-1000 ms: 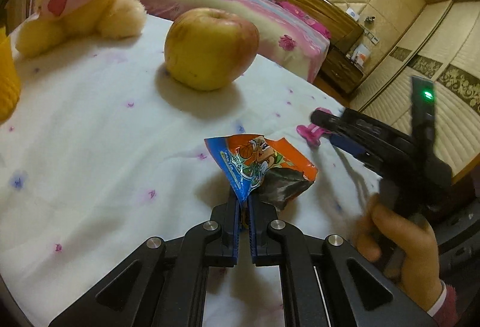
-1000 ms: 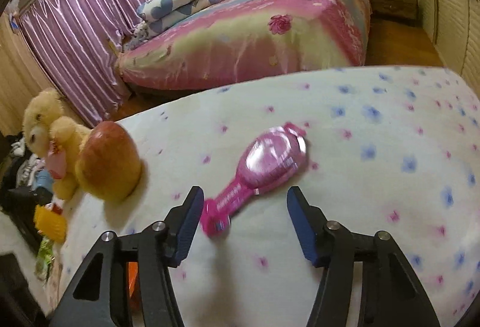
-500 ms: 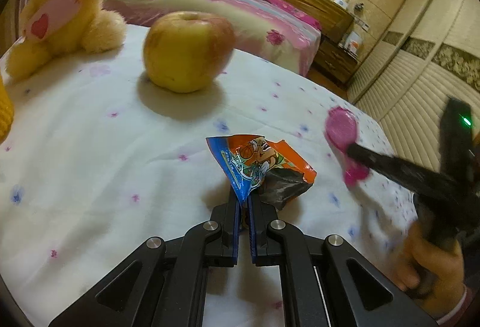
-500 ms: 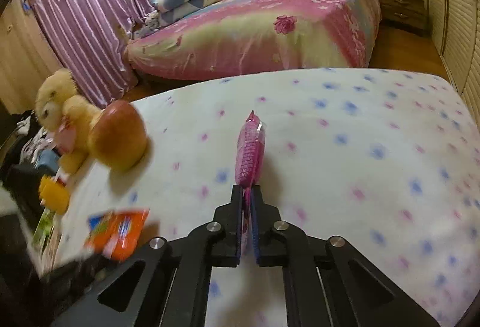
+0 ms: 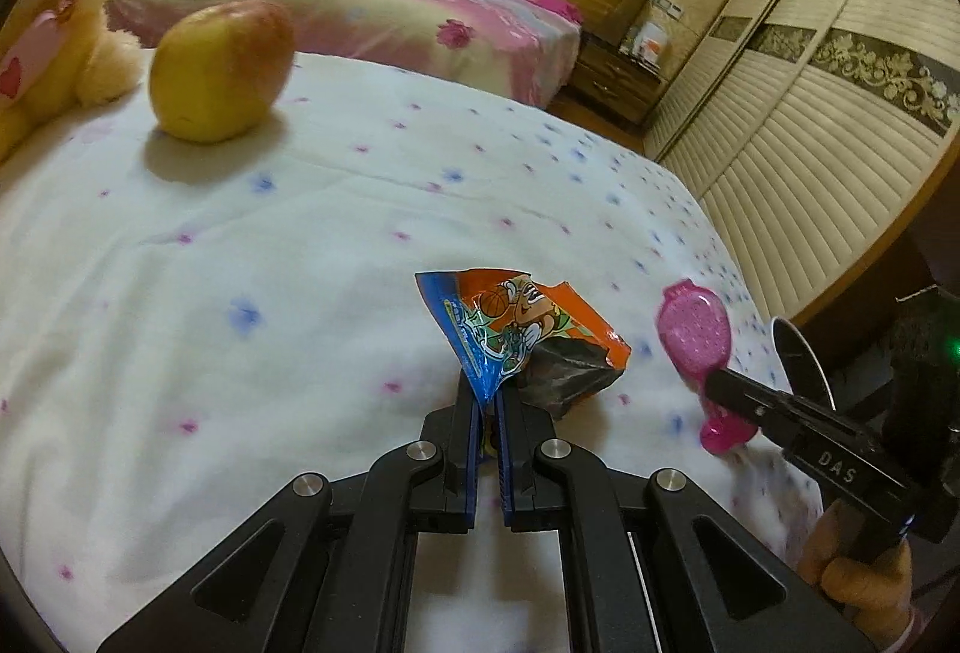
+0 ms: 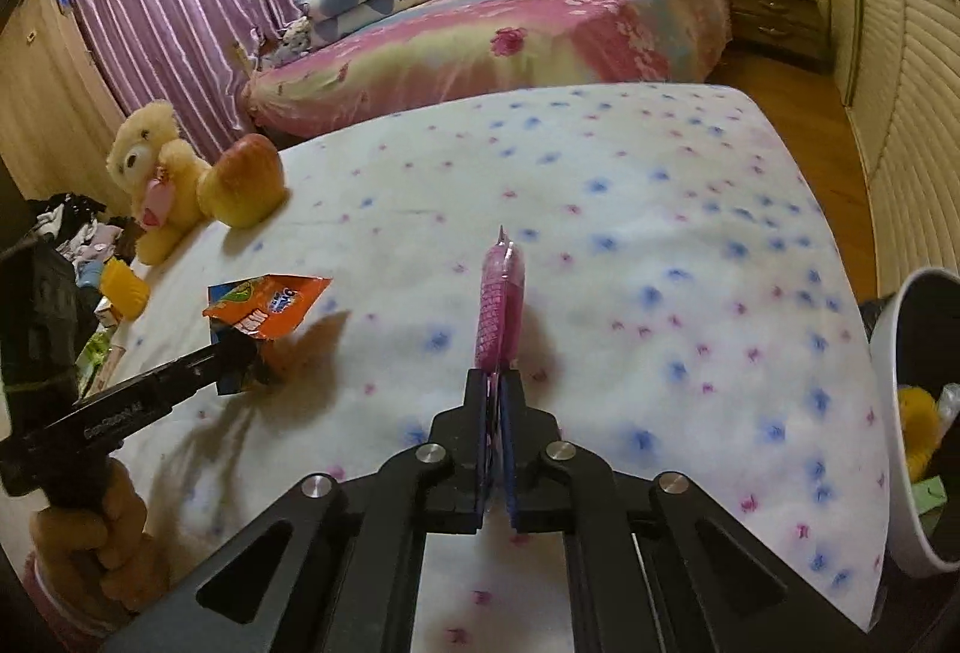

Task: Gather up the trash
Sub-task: 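Grasp the snack wrapper with the left tool while the right tool grasps the pink hairbrush, then carry the wrapper and hairbrush over the bin with both tools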

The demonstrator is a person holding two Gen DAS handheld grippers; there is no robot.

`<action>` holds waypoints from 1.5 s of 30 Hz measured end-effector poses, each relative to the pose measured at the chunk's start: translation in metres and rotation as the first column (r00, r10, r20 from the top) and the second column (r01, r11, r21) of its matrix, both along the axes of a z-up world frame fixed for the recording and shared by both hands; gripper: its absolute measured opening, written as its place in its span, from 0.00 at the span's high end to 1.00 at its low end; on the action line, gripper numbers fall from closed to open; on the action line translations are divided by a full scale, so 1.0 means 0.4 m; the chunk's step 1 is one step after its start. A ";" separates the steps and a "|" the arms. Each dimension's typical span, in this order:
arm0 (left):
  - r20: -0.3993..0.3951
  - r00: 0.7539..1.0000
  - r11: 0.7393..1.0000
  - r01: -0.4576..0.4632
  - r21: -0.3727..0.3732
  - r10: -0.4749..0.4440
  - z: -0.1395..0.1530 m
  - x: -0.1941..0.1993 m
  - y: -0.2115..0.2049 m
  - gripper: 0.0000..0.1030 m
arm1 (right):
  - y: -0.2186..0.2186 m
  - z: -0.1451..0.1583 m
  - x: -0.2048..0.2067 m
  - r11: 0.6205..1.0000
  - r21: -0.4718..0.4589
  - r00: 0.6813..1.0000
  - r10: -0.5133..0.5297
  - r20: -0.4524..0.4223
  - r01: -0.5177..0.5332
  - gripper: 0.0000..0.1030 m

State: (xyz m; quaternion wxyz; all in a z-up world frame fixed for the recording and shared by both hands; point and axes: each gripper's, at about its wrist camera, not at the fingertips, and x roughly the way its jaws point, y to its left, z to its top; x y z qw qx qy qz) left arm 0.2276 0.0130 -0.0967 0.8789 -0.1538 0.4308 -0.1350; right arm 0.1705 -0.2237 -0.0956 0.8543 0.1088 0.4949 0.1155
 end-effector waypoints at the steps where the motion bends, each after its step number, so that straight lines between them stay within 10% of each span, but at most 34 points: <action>1: -0.001 1.000 1.000 -0.001 0.009 0.001 -0.002 -0.001 -0.008 0.96 | -0.002 -0.006 -0.001 1.000 0.009 1.000 -0.016 0.004 0.016 0.88; 7: -0.003 1.000 1.000 -0.012 0.020 0.012 -0.005 -0.001 -0.020 0.96 | -0.005 -0.016 0.005 0.997 0.036 0.997 -0.072 0.014 0.071 0.63; 17: 0.019 1.000 0.999 0.015 0.035 -0.015 0.017 -0.018 -0.061 0.96 | -0.016 -0.001 -0.018 0.997 0.024 0.996 -0.080 0.036 0.080 0.95; 45: 0.074 0.985 0.982 0.149 0.114 -0.158 0.072 -0.077 -0.217 0.96 | -0.151 0.072 -0.172 0.989 0.059 0.986 -0.138 0.092 0.133 0.96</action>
